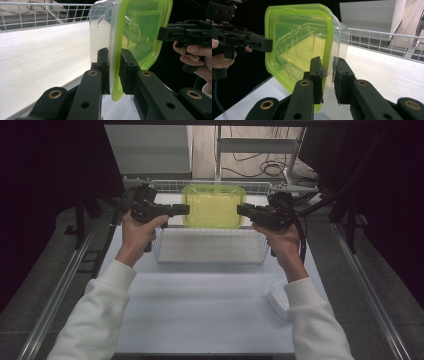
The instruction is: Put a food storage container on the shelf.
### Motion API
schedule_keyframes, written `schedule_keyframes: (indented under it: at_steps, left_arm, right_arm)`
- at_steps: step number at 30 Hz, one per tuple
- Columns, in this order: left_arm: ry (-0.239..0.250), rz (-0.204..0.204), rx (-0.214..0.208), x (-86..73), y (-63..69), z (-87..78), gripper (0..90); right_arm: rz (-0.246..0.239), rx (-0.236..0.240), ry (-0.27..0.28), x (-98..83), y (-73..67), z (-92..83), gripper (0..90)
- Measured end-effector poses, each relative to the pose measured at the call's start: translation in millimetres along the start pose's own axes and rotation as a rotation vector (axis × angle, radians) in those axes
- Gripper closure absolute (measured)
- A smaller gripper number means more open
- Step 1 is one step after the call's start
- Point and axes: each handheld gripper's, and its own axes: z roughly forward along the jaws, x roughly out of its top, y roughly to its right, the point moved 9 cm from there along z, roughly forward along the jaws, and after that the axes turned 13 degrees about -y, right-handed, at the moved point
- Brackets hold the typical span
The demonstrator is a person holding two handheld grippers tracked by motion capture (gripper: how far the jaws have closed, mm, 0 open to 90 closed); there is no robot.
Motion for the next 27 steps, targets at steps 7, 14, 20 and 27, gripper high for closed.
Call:
schedule_keyframes:
  at_steps: [7,14,20,27]
  left_arm:
    - [-0.014,-0.037,-0.014,5.5,-12.6,6.6,80.7]
    - [-0.045,-0.079,-0.023,6.8,-27.0,16.8,80.7]
    - [-0.063,-0.124,-0.039,8.1,-38.3,25.2,80.8]
    - [-0.081,-0.162,-0.055,9.1,-47.8,32.8,80.7]
  right_arm:
    - [0.033,0.009,-0.027,8.2,9.1,9.6,77.8]
    - [0.088,0.034,-0.066,7.6,21.9,24.3,77.9]
    - [0.14,0.06,-0.09,7.6,31.8,36.1,78.1]
    - [0.169,0.072,-0.111,7.9,38.8,42.3,78.2]
